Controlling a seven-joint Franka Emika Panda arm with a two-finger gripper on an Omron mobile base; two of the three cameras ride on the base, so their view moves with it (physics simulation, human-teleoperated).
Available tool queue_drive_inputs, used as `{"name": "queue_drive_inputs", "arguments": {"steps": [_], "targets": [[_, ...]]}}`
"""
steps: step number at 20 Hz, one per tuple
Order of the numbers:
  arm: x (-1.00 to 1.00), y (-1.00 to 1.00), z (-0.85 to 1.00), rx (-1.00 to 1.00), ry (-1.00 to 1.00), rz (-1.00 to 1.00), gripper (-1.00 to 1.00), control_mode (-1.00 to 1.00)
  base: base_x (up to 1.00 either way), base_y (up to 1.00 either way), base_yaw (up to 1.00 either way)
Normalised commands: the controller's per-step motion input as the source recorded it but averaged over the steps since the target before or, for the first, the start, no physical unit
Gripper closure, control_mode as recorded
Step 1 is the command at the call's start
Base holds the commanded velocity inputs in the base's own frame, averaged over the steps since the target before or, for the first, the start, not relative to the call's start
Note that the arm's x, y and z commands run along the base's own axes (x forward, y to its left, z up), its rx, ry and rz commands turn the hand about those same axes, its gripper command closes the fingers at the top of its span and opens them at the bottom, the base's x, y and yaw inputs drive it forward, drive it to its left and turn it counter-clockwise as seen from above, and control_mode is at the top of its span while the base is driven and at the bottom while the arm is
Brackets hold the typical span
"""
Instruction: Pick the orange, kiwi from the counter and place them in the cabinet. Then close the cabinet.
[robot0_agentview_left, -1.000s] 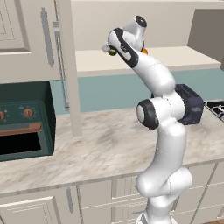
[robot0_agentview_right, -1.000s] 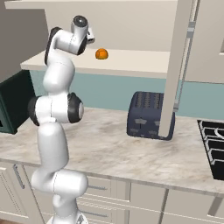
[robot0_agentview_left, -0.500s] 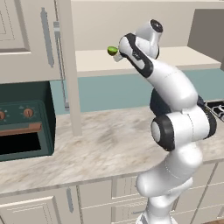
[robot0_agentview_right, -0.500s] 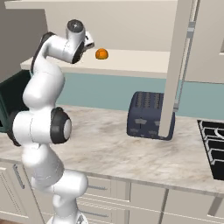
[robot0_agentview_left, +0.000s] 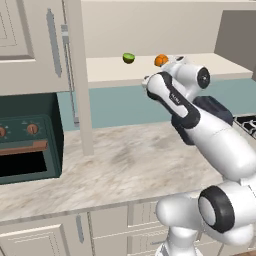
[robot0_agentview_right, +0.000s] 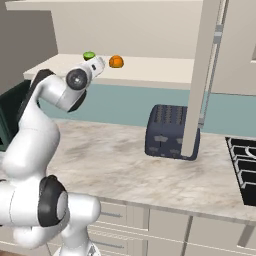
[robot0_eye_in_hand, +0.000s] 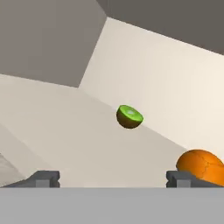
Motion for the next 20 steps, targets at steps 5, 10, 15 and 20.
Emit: {"name": "queue_drive_inputs", "arguments": {"steps": [5, 10, 15, 20], "targets": [[-1.00, 0.00, 0.34, -0.05, -0.04, -0.09, -1.00, -1.00, 0.00, 0.00, 0.00], [-1.00, 0.01, 0.25, -0.18, 0.02, -0.16, -1.00, -1.00, 0.00, 0.00, 0.00], [-1.00, 0.13, 0.38, -0.20, 0.11, -0.19, -1.00, -1.00, 0.00, 0.00, 0.00], [-1.00, 0.21, 0.49, -0.19, 0.23, -0.21, -1.00, -1.00, 0.00, 0.00, 0.00]]}}
